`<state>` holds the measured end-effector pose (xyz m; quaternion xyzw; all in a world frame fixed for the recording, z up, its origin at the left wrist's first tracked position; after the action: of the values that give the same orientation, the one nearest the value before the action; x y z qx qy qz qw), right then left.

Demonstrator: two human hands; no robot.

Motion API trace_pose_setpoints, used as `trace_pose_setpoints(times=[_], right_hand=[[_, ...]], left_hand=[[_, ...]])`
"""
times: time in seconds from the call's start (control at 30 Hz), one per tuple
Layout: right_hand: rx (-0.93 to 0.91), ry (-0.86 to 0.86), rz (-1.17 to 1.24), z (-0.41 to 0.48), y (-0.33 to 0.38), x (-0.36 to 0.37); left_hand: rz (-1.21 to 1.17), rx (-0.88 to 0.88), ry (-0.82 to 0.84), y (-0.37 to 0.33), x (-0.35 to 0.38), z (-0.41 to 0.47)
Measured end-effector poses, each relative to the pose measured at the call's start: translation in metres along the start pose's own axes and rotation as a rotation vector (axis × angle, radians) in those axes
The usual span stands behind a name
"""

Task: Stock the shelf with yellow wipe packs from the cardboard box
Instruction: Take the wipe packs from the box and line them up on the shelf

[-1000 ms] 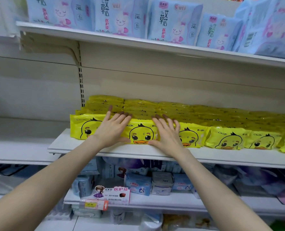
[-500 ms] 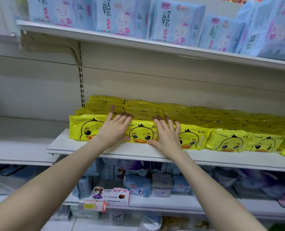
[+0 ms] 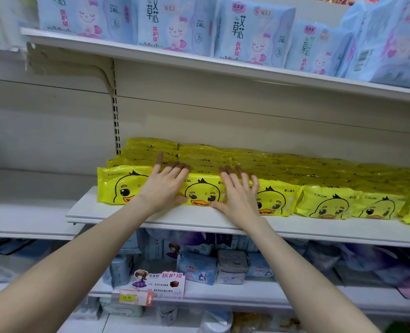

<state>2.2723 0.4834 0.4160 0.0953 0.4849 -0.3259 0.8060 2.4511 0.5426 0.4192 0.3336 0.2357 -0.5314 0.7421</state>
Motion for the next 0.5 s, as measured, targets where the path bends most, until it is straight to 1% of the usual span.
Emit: trace_pose_setpoints(times=[0.27, 0.5], right_hand=[[-0.012, -0.008, -0.009, -0.001, 0.002, -0.003], [-0.038, -0.006, 0.011, 0.005, 0.012, -0.009]], left_hand=[[-0.020, -0.020, 0.054, 0.008, -0.003, -0.006], [-0.047, -0.108, 0.002, 0.031, -0.012, -0.019]])
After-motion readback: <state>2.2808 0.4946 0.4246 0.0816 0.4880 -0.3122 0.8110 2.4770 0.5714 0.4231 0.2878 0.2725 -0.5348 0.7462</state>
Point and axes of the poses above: each hand's wrist, its own z-axis towards the middle knuckle, its own x-axis out of the palm, y = z × x, the point moved 4 cm from there along z, towards the middle knuckle, and after that the axes turned 14 degrees about -x, right-handed, at the moved point
